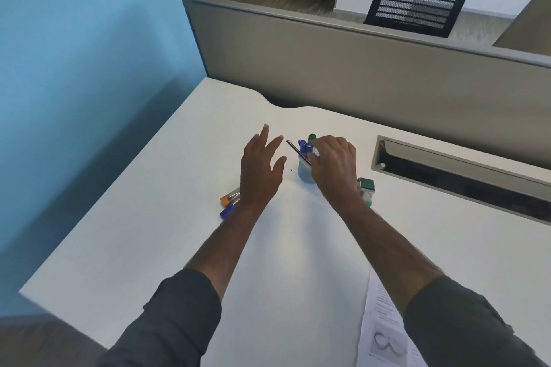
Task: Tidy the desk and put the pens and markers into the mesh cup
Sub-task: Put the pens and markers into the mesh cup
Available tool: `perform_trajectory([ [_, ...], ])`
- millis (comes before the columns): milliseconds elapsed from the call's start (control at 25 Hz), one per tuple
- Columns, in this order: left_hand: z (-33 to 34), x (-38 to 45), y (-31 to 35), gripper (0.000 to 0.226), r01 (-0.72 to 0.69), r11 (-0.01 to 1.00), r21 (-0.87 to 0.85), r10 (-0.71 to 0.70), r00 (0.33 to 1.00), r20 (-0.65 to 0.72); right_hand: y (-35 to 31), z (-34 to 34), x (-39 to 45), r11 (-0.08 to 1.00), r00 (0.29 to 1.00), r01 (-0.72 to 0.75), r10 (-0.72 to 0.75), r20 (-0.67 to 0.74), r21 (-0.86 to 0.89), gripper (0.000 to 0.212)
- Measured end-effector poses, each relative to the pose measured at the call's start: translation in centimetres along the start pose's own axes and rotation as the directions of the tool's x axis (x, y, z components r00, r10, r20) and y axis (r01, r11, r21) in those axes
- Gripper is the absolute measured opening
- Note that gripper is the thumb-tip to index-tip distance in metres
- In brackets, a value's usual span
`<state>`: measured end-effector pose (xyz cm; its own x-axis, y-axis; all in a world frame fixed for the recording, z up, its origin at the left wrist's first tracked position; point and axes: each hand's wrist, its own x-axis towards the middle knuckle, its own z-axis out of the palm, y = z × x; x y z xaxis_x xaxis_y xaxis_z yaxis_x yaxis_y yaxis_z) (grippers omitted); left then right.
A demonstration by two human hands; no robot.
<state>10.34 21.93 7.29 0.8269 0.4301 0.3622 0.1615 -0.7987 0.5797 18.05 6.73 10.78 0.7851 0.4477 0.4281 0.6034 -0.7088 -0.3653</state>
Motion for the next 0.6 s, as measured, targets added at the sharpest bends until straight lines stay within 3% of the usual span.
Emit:
perform_trajectory([
  [200,-2.4,-3.9,-4.7,0.042,0.249,0.965,-0.081,-0.246,0.968,0.038,-3.0,2.0,-2.5,0.988,0.991,0.120,-0.125,0.043,0.101,0.021],
  [360,-3.3,-6.3,-8.4,0.031,0.441,0.893,-0.091,-0.437,0.897,0.061,-5.2,5.1,-4.4,0.977,0.959,0.164,-0.189,0.209,0.133,0.024],
  [600,-2.8,-11.7,-11.0,0.038,0.450,0.892,0.043,-0.451,0.892,0.032,-8.9,9.9,-4.9,0.944,0.807,0.272,-0.329,0.491,0.186,0.050],
])
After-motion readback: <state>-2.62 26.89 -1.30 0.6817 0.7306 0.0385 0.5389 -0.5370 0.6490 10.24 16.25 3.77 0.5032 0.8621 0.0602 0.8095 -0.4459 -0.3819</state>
